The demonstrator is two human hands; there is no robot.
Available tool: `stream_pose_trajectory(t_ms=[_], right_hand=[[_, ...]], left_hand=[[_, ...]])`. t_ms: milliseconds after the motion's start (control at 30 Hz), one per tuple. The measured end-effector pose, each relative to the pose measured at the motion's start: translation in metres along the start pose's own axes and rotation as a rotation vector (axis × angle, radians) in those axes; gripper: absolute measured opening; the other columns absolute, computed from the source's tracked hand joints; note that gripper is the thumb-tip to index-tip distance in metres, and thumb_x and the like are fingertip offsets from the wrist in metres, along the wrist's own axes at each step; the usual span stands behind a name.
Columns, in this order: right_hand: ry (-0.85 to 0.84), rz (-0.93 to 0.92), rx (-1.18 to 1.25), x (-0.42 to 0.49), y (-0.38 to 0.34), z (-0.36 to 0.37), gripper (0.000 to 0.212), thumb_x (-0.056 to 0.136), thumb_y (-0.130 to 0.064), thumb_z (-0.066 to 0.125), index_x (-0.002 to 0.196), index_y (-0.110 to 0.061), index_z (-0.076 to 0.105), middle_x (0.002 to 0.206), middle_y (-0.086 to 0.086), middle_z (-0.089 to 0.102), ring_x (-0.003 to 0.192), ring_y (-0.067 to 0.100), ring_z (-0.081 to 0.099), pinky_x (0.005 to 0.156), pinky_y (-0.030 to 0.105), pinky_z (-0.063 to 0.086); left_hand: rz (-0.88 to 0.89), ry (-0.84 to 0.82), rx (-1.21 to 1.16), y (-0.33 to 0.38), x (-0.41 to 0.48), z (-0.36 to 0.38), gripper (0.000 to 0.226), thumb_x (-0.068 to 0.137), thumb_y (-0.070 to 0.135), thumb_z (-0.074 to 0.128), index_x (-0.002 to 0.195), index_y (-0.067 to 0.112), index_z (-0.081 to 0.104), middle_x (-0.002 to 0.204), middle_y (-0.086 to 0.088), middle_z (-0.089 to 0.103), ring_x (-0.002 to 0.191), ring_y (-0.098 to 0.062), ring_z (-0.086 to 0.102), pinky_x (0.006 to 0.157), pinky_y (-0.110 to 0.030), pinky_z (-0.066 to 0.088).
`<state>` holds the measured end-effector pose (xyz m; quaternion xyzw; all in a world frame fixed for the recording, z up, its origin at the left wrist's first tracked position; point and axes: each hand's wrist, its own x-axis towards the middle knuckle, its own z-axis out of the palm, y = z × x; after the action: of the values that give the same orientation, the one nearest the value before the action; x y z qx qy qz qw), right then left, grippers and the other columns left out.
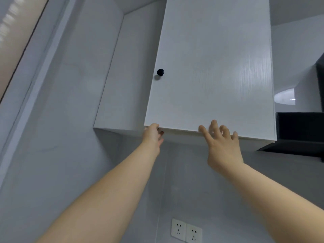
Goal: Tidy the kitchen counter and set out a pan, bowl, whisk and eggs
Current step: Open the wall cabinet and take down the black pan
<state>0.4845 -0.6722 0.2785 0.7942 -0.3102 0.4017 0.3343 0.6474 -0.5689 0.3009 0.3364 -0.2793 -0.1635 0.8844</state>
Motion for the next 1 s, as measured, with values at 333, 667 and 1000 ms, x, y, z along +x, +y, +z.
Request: stream_pose_trajectory(t_ms=[333,667,1000], right_hand=[[-0.022,-0.028,-0.155,0.011,0.005,0.018,0.088,0.076,-0.013,0.05,0.146,-0.031,-0.001,0.15,0.012,-0.004,0.131,0.033,0.015,0.105,0.05,0.025],[-0.098,-0.07,-0.194,0.012,0.015,0.028,0.086,0.083,-0.019,0.046,0.15,-0.029,-0.007,0.155,0.012,-0.011,0.136,0.031,0.0,0.11,0.048,0.016],[-0.206,0.046,-0.091,-0.011,0.049,0.009,0.084,0.082,-0.014,0.046,0.151,-0.02,-0.001,0.157,0.005,-0.008,0.145,0.026,-0.005,0.117,0.047,0.004]], left_hand=[[0.594,0.008,1.265,-0.051,0.019,0.007,0.082,0.089,0.013,0.05,0.152,0.015,-0.004,0.159,-0.002,-0.016,0.147,-0.02,-0.012,0.12,-0.039,0.006],[0.583,-0.273,1.498,-0.072,0.027,0.013,0.085,0.087,0.01,0.048,0.152,0.024,-0.005,0.158,0.002,-0.021,0.144,-0.02,-0.022,0.117,-0.042,0.004],[0.577,-0.383,1.542,-0.085,0.009,0.034,0.086,0.087,0.018,0.05,0.152,0.023,-0.006,0.158,0.0,-0.02,0.145,-0.022,-0.02,0.117,-0.045,0.007]])
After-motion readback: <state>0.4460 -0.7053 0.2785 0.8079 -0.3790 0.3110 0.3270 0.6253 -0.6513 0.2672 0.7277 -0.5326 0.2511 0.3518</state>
